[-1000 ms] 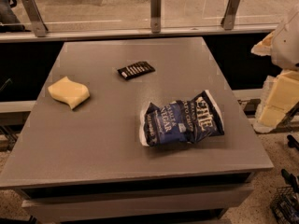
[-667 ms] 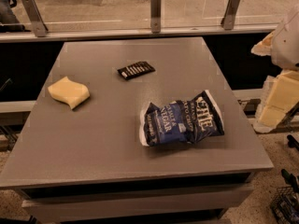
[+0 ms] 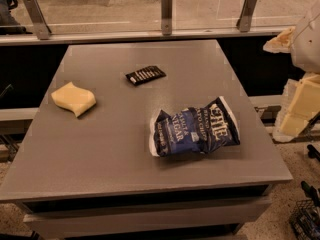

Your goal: Move rxbar chocolate near blue chip bag

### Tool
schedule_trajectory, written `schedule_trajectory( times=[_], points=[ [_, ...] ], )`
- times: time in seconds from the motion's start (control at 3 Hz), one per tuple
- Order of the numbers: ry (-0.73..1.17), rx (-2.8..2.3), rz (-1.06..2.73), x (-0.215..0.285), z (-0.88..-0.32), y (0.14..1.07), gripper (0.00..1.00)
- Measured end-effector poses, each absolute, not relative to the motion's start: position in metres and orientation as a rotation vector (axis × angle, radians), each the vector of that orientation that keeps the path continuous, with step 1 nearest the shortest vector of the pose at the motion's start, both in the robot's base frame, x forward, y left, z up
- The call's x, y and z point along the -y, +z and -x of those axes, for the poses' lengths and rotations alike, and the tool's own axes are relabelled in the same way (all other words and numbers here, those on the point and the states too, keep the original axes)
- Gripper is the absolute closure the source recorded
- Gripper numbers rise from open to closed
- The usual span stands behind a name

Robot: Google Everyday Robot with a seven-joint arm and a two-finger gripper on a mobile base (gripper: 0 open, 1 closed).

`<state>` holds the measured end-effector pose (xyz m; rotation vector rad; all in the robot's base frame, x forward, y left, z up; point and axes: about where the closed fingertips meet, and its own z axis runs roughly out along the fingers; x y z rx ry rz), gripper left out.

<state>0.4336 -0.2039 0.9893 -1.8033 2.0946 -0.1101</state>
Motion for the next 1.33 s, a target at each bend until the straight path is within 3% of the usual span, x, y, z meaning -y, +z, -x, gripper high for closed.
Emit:
schedule_trajectory(
  times=[0.67, 1.33],
  points=[
    [-0.100, -2.065, 1.855, 0.207, -0.440, 0.989, 0.00],
    [-0.123, -1.888, 2.080, 0.173, -0.445, 1.000, 0.00]
  ],
)
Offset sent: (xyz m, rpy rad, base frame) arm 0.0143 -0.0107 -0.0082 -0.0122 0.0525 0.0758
